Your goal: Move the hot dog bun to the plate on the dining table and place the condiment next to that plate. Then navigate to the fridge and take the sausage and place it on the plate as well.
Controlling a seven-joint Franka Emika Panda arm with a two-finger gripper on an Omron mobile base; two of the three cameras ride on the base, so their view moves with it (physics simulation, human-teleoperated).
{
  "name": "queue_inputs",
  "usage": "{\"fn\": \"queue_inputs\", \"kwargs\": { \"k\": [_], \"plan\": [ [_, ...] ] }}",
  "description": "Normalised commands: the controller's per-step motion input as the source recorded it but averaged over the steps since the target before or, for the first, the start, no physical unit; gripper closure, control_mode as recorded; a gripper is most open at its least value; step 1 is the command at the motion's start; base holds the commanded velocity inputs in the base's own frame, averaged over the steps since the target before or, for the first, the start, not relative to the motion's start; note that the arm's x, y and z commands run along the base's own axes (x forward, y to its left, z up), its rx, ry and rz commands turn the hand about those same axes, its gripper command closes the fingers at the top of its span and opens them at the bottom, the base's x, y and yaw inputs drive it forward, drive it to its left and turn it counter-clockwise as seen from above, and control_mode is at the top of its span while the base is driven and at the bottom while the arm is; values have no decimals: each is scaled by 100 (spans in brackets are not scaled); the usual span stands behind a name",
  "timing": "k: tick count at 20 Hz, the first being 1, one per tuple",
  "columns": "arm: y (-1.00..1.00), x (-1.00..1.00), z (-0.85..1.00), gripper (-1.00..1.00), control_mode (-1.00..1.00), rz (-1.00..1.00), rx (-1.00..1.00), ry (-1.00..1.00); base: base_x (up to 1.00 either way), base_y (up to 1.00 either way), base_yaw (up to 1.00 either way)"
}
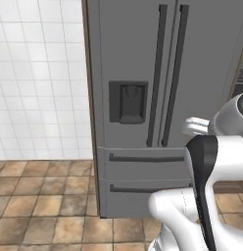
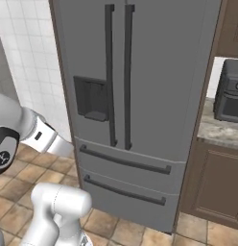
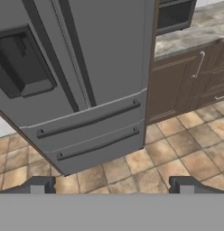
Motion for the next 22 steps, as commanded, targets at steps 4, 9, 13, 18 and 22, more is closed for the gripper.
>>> {"fn": "queue_inputs", "kwargs": {
  "k": [4, 9, 13, 18, 22],
  "plan": [
    [0, 0, 0, -100, 100, 0, 0, 0, 35, 9, -20],
    [0, 0, 0, -100, 100, 0, 0, 0, 26, 21, -28],
    [0, 0, 0, -100, 100, 0, 0, 0, 4, 1, -5],
    [0, 0, 0, -100, 100, 0, 0, 0, -2, 2, 0],
    [0, 0, 0, -100, 100, 0, 0, 0, 1, 8, 0]
  ]
}}
